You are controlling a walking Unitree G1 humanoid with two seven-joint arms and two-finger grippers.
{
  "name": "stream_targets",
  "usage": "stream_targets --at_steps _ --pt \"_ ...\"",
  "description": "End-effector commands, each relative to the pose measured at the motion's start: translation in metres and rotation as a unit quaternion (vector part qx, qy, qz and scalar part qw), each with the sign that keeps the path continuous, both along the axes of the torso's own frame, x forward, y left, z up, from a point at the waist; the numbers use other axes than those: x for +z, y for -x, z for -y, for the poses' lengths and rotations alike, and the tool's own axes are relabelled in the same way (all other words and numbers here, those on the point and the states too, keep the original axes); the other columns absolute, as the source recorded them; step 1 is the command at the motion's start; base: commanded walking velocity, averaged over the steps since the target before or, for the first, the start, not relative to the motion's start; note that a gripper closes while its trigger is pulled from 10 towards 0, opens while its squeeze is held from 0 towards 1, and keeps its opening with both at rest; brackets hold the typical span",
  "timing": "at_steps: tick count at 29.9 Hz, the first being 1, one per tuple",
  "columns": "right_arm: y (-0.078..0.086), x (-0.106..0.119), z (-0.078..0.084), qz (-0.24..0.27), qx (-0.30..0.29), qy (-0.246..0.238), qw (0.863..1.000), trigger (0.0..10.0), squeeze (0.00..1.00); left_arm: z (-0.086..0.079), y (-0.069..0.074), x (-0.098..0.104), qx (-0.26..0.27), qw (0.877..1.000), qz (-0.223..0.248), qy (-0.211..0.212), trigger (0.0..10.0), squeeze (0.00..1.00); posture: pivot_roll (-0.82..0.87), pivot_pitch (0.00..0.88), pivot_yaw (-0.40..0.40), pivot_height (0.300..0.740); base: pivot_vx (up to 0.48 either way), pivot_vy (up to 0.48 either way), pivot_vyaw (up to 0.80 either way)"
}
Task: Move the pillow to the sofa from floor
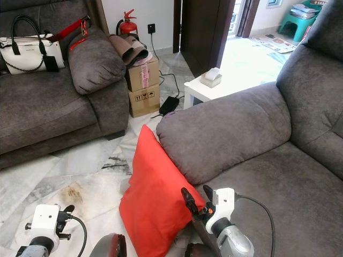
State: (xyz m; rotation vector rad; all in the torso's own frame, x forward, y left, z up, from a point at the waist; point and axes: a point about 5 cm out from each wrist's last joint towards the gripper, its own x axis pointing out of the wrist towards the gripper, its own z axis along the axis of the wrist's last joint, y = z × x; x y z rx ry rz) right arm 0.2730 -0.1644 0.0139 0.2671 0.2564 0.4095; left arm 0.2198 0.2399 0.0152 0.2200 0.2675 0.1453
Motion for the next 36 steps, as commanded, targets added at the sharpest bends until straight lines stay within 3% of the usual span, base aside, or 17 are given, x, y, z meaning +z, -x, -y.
stream_targets --at_steps 1,8,12,18,19,20,21,36 --pt "-0.001 -0.001 -0.002 -0.001 0.000 0.010 1.000 10.0 1.00 0.001 0.001 -0.001 -0.001 1.000 -0.001 0.008 10.0 0.00 0.09 0.128 0.017 0.605 0.000 0.000 0.00" --pt "-0.006 -0.009 0.002 -0.027 -0.047 0.056 0.997 10.0 1.00 -0.001 -0.002 0.004 -0.001 1.000 0.009 0.007 10.0 0.00 0.11 0.134 0.021 0.605 0.000 0.000 0.00" --pt "-0.008 -0.008 0.004 -0.029 -0.065 0.055 0.996 10.0 1.00 -0.001 -0.003 0.006 -0.002 1.000 0.012 0.007 10.0 0.00 0.12 0.134 0.020 0.605 0.000 0.000 0.00" --pt "-0.012 -0.006 -0.004 -0.030 -0.044 0.041 0.998 10.0 1.00 0.000 -0.003 0.009 -0.008 1.000 0.016 0.012 10.0 0.00 0.12 0.141 0.019 0.605 0.000 0.000 0.00" --pt "-0.012 -0.006 -0.004 -0.032 -0.041 0.040 0.998 10.0 0.90 0.001 -0.003 0.009 -0.009 1.000 0.015 0.012 10.0 0.00 0.12 0.141 0.020 0.605 0.000 0.000 0.00" --pt "-0.012 -0.007 -0.005 -0.034 -0.039 0.038 0.998 10.0 0.60 0.001 -0.003 0.009 -0.010 1.000 0.015 0.012 10.0 0.00 0.12 0.141 0.020 0.605 0.000 0.000 0.00" --pt "-0.012 -0.008 -0.006 -0.038 -0.031 0.035 0.998 10.0 0.00 0.002 -0.003 0.008 -0.014 1.000 0.014 0.016 10.0 0.00 0.12 0.141 0.020 0.605 0.000 0.000 0.00" --pt "-0.010 -0.012 -0.020 -0.058 0.011 -0.002 0.998 10.0 0.00 0.009 -0.003 0.010 -0.034 0.999 0.012 0.030 10.0 0.00 0.13 0.157 0.018 0.605 0.000 0.000 0.00"
